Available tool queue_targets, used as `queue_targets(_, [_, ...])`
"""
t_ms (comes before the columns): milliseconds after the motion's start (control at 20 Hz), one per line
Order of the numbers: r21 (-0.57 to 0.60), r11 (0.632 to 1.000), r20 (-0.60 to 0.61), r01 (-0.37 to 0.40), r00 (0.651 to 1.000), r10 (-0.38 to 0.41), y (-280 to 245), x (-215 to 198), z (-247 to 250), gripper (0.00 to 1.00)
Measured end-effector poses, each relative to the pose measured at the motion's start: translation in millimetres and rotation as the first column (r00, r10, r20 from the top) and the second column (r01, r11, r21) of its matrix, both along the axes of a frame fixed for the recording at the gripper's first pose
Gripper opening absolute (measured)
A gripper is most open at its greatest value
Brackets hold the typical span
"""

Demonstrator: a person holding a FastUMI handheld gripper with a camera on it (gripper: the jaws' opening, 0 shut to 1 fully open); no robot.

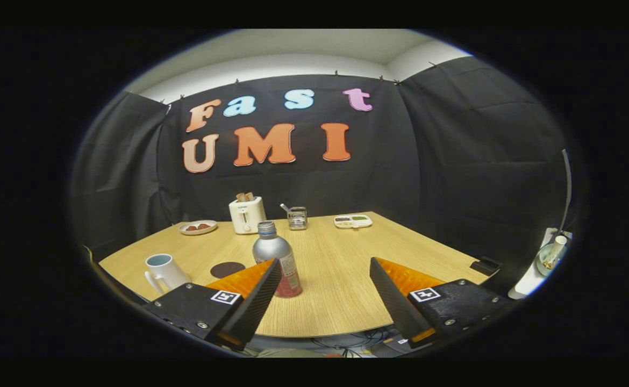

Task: Take the bottle from table, then pour the juice into the cup, finally place the bottle on the coaster

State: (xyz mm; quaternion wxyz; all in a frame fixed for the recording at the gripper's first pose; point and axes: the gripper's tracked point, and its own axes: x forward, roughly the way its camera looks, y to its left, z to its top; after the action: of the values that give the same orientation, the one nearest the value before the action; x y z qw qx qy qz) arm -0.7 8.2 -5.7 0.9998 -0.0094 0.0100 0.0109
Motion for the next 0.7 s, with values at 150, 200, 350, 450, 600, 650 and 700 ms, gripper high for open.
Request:
queue_targets(150, [-0.003, 1.0, -0.007, -0.015, 1.0, 0.015, 6, 1, -2, 0.98])
queue_targets(200, [-0.004, 1.0, -0.01, -0.02, 1.0, 0.02, 8, 2, -3, 0.98])
queue_targets(350, [-0.008, 0.999, -0.024, -0.035, 0.999, 0.035, 15, 4, -10, 0.98])
queue_targets(450, [-0.012, 0.999, -0.037, -0.049, 0.998, 0.049, 20, 6, -15, 0.98])
queue_targets(600, [-0.017, 0.997, -0.061, -0.072, 0.996, 0.071, 30, 9, -24, 0.99])
queue_targets(650, [-0.019, 0.997, -0.068, -0.079, 0.995, 0.077, 33, 10, -26, 0.99])
queue_targets(700, [-0.021, 0.996, -0.073, -0.086, 0.994, 0.084, 37, 11, -28, 0.99])
